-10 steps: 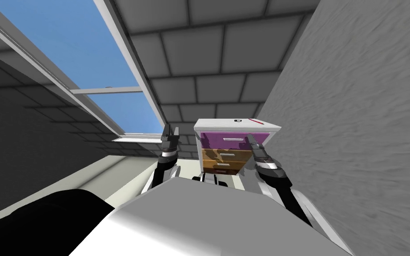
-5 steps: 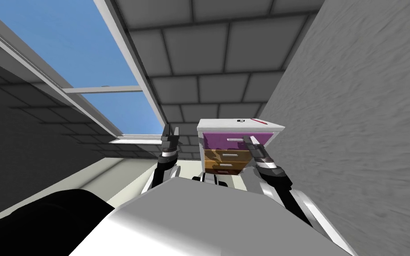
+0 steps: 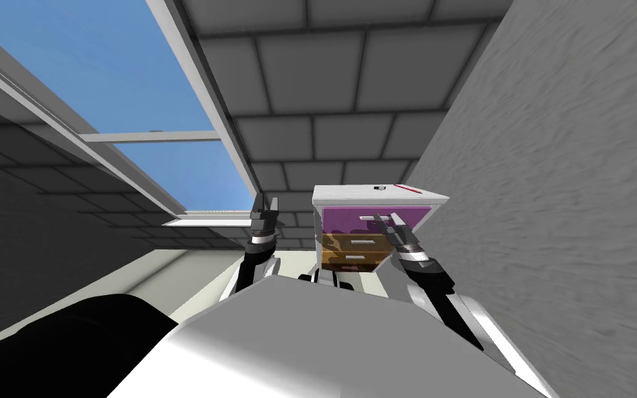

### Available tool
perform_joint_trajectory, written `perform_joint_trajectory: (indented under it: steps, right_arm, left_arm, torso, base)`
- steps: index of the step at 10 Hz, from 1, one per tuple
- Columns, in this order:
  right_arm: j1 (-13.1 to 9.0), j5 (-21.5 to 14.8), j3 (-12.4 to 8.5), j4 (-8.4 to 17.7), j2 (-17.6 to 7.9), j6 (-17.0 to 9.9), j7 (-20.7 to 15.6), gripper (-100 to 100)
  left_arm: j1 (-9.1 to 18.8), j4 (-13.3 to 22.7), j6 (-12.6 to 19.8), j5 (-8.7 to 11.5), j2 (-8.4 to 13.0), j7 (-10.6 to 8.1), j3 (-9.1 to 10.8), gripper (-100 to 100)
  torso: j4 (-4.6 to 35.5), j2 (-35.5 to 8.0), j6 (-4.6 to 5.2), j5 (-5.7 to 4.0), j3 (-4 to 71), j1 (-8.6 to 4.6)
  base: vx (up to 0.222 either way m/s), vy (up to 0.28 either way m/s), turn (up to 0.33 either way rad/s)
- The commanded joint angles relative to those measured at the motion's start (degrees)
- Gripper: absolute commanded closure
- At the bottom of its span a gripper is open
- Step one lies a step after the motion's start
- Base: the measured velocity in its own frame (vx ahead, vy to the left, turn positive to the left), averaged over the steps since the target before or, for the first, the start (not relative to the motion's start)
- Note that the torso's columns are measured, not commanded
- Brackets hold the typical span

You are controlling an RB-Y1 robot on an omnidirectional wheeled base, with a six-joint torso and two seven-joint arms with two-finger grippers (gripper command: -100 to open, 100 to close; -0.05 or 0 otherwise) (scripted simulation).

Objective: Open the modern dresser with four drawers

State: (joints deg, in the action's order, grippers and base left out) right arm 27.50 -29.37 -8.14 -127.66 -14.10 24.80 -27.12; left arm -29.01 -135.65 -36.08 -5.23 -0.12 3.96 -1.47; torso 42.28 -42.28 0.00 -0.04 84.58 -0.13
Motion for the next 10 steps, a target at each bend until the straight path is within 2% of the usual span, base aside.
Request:
perform_joint_trajectory:
  steps: [1,6,7,9,10]
  right_arm:
    - [-0.3,-3.0,-0.9,1.1,-0.8,-0.5,-3.4,-100]
    - [-0.9,-10.8,-3.3,4.3,-3.7,-1.8,-11.1,-100]
    - [-0.9,-11.0,-3.3,4.3,-3.7,-1.8,-11.7,-100]
    - [-1.2,-14.8,-4.4,5.9,-5.4,-2.4,-15.3,-100]
    - [-1.2,-14.8,-4.4,5.9,-5.4,-2.4,-15.7,-100]
  left_arm:
    - [0.0,0.0,0.0,0.0,0.0,0.0,0.0,0]
    - [0.0,0.0,0.0,0.0,0.0,0.0,0.0,0]
    - [0.0,0.0,0.0,0.0,0.0,0.0,0.0,0]
    - [0.0,0.0,0.0,0.0,0.0,0.0,0.0,0]
    - [0.0,0.0,0.0,0.0,0.0,0.0,0.0,0]
  torso:
    - [0.0,0.0,0.0,0.02,0.0,0.09]
    - [0.0,-0.1,0.0,0.03,0.0,0.11]
    - [0.0,0.0,0.0,0.04,0.0,0.14]
    - [0.0,0.0,0.0,0.03,0.0,0.1]
    - [0.0,0.0,0.0,0.04,0.0,0.15]
  base:
    - [0.004,0.077,-0.021]
    - [0.014,0.093,-0.043]
    - [0.013,0.076,-0.027]
    - [0.0,0.087,-0.05]
    - [-0.004,0.074,-0.023]
